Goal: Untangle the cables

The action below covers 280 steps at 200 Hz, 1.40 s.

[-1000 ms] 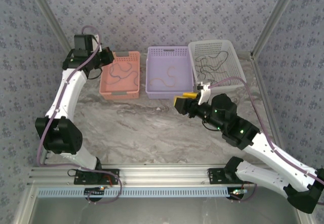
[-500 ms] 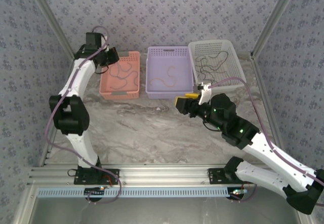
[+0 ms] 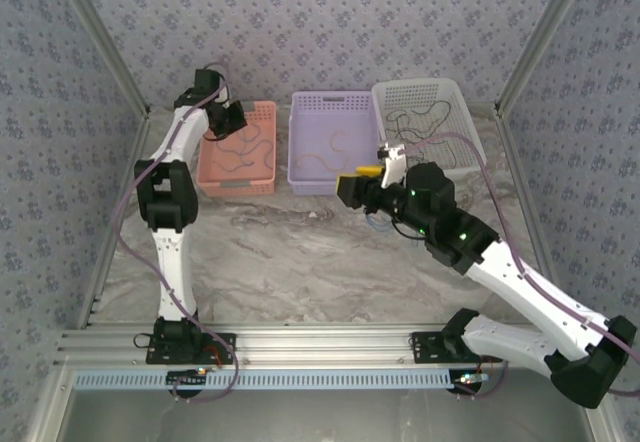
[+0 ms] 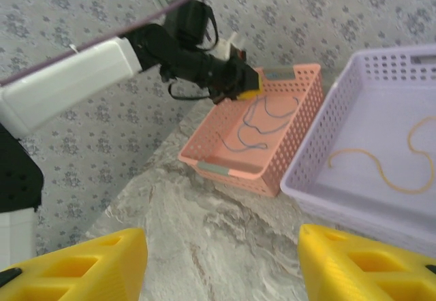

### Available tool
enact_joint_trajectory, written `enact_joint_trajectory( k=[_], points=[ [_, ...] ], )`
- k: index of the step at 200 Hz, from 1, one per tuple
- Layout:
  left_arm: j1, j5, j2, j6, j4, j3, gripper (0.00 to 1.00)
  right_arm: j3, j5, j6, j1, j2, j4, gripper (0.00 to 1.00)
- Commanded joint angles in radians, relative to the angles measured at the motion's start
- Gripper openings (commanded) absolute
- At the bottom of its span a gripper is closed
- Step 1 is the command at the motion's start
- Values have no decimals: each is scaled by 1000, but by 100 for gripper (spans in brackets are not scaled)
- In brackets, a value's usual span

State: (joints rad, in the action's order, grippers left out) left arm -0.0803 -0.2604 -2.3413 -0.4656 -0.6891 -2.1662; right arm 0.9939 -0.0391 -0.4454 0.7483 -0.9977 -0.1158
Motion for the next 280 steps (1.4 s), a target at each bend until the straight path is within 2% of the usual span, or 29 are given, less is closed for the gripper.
enact_joint_trajectory(
  k=[1,19,43,68,80,114,139,156,190,229,280],
  points=[
    [-2,19,-24,-26,-45,-63,11,64,-18,44,-2,-34,40,63],
    [-2,29,-29,-21,-47,-70,27,82,-21,47,-2,-60,40,63],
    [-10,55,8,-15,-46,-64,62,80,25,39,-19,-66,-11,62],
    [-30,105,116,-7,-2,0,79,24,110,-35,-83,-33,-102,60],
    [-40,123,172,-13,5,29,83,-11,159,-87,-125,-19,-169,59],
    [-101,195,341,-43,44,122,84,-108,216,-199,-268,-24,-387,56],
    [-152,221,467,-91,56,224,83,-228,174,-206,-383,-42,-395,56],
    [-209,222,556,-113,88,335,80,-289,161,-193,-426,-81,-367,56],
    [-381,220,688,-134,148,519,75,-335,160,-192,-450,-205,-301,53],
    [-566,245,782,-199,232,719,68,-295,165,-131,-455,-364,-263,47],
    [-708,284,854,-232,275,816,66,-254,214,-120,-459,-486,-258,44]
  ],
)
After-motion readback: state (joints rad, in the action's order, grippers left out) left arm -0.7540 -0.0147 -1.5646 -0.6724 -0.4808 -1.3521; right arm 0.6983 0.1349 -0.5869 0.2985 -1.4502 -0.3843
